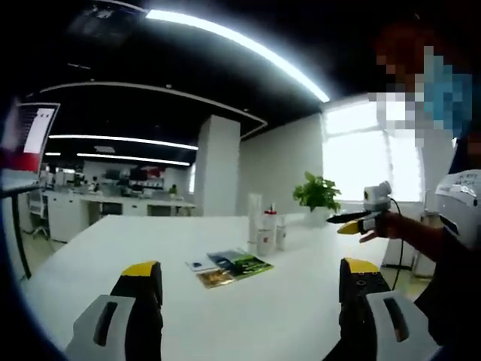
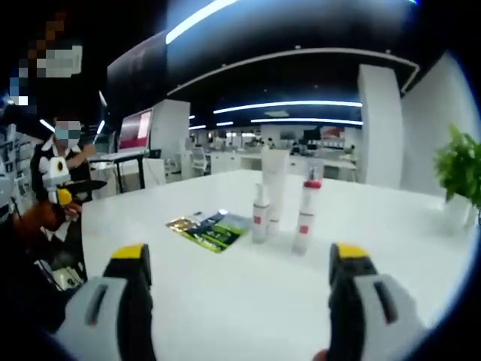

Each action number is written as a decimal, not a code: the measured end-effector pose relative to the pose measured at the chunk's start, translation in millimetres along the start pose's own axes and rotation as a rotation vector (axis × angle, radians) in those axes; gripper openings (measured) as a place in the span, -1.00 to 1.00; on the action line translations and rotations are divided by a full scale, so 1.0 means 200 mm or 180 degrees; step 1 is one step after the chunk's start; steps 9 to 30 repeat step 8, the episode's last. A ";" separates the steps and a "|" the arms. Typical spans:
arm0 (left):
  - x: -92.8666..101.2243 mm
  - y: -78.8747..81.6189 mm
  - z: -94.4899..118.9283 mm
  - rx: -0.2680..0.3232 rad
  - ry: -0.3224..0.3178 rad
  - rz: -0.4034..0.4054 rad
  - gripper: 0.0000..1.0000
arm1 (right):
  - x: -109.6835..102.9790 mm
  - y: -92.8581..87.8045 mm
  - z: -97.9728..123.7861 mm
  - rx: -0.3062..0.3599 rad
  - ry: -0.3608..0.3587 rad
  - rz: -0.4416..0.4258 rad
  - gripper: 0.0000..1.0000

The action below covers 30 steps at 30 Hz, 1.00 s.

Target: Arrange the skincare products in the storage area until every visible bottle or jar stands upright without overlapping.

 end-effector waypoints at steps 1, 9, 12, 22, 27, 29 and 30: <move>0.00 0.00 0.00 -0.0002 -0.0001 0.0013 0.99 | 0.00 0.00 0.00 -0.0004 0.0000 -0.0002 1.00; -0.01 -0.03 0.00 -0.0035 0.0011 0.0051 0.99 | 0.00 -0.01 0.00 -0.0023 -0.0006 -0.0015 0.99; -0.01 -0.03 0.00 -0.0035 0.0011 0.0051 0.99 | 0.00 -0.01 0.00 -0.0023 -0.0006 -0.0015 0.99; -0.01 -0.03 0.00 -0.0035 0.0011 0.0051 0.99 | 0.00 -0.01 0.00 -0.0023 -0.0006 -0.0015 0.99; -0.01 -0.03 0.00 -0.0035 0.0011 0.0051 0.99 | 0.00 -0.01 0.00 -0.0023 -0.0006 -0.0015 0.99; -0.01 -0.03 0.00 -0.0035 0.0011 0.0051 0.99 | 0.00 -0.01 0.00 -0.0023 -0.0006 -0.0015 0.99; -0.01 -0.03 0.00 -0.0035 0.0011 0.0051 0.99 | 0.00 -0.01 0.00 -0.0023 -0.0006 -0.0015 0.99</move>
Point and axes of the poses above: the point that each gripper's makers call its tool centre point, and the gripper's own axes: z roughly backward along the fingers, x roughly to its right, y roughly out of its top, the point moved 10 cm from there along z, roughly backward along the fingers, and after that the axes turned 14 degrees about -x, right-handed, at the moved point
